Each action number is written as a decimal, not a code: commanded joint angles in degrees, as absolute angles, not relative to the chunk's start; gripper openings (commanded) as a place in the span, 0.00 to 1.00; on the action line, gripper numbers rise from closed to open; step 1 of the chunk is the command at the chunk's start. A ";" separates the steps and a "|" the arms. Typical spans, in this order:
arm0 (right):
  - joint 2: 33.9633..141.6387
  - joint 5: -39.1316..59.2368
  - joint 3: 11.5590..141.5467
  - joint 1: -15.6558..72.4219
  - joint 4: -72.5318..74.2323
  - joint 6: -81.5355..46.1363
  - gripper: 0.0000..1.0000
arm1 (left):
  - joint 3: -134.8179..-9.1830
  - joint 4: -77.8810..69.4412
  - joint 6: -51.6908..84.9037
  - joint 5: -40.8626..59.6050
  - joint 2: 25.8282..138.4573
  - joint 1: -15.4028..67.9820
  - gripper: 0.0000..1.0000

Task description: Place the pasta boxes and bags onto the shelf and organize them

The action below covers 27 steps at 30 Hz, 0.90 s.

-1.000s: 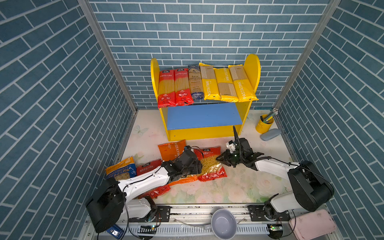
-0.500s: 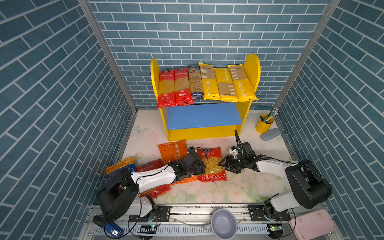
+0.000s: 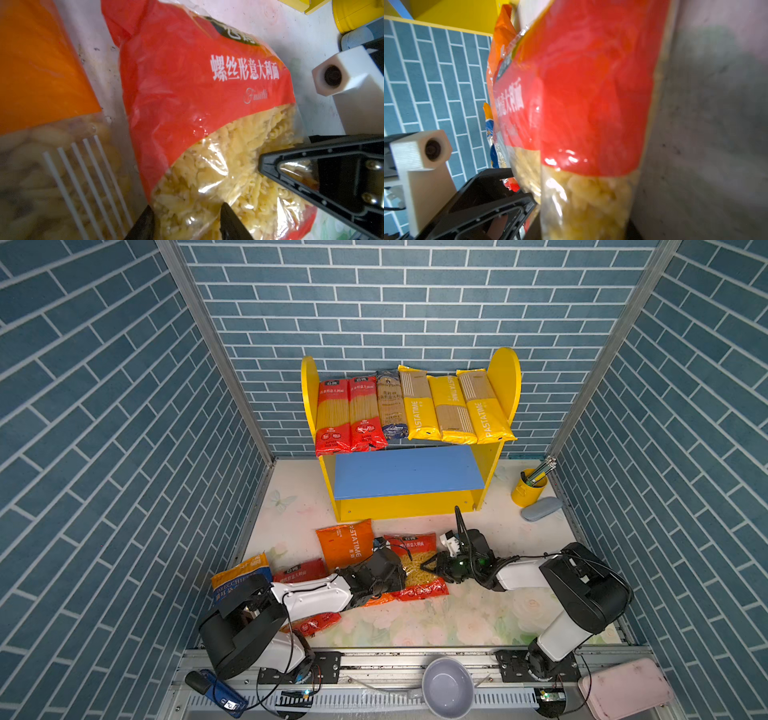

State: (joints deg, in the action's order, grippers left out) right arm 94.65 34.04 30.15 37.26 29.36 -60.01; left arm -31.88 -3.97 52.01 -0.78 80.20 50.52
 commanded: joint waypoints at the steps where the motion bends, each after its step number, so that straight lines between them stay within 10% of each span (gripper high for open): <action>1: 92.48 31.92 29.43 38.28 31.80 -64.78 0.28 | -32.01 -1.94 50.76 0.38 76.84 50.58 0.47; 27: 69.79 29.22 42.77 38.61 13.95 -67.54 0.05 | -38.74 28.40 43.52 -9.94 47.37 44.60 0.50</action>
State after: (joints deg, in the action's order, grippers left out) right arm 72.77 28.62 37.56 38.37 9.37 -66.24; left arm -39.11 24.23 44.56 -8.45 48.36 45.52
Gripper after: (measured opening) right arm 0.144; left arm 0.502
